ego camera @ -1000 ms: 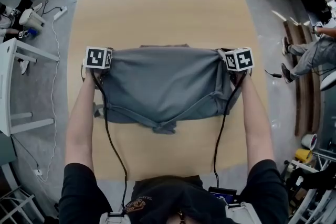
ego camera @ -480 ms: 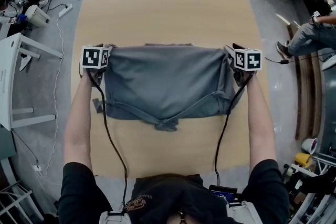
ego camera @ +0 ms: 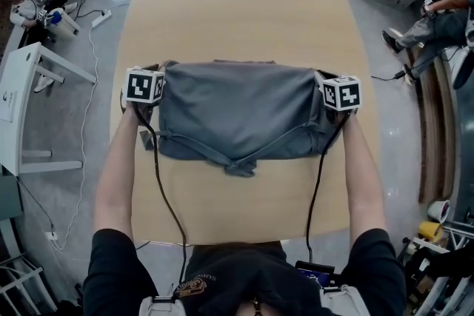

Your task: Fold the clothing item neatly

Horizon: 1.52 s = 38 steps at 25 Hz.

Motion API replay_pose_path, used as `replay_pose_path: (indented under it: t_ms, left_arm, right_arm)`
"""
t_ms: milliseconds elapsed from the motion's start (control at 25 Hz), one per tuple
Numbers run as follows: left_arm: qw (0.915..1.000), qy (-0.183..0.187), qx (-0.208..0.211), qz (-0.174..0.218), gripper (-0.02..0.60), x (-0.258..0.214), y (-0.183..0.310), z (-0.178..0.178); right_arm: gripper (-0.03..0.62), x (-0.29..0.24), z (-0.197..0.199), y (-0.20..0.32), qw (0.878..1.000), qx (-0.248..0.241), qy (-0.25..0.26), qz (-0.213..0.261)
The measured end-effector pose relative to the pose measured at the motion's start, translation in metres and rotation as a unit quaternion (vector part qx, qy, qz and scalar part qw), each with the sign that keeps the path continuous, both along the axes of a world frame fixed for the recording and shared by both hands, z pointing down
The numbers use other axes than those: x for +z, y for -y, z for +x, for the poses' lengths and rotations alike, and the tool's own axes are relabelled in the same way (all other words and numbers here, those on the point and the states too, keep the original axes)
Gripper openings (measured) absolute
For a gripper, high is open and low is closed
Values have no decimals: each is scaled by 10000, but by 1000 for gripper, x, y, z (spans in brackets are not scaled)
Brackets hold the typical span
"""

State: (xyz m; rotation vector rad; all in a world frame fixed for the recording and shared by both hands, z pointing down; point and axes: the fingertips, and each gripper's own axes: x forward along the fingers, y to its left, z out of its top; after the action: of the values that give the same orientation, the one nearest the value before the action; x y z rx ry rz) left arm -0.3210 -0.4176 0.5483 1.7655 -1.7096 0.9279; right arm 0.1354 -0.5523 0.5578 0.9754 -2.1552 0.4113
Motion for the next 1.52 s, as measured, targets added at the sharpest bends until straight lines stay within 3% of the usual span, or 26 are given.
replay_pose_path:
  t_ms: [240,440,720,1000,1160,1320,1520]
  left_arm:
    - [9986,140,482,-181,54,23,-4,32]
    - [9985,192,270,-430,44,49,-3,24]
    - [9977,292,-61,-611,9,73,-9,4]
    - [9974,312,-304,-569,9,62,-14,2]
    - [9988,207,-273,-340,8,38,-25,15]
    - [9997,177,-157,-12,9,4,-46,38]
    - [9999,-28,1,117,9,-13,-89,72]
  right_arm:
    - [12,31,-15,-28,9977,-316,-301,-524]
    - [3,60,11,-24,9942,-292,-783,-671]
    - [3,65,44,-1,9965,-23,-571,-616]
    - [3,58,63,3,9964,111,-660,-513]
    - [3,25,63,-9,9989,248,-267,-285]
    - [3,-11,34,-56,9995,-97,280,-94]
    - [3,-18,16,-115,9981,-285,509,-179]
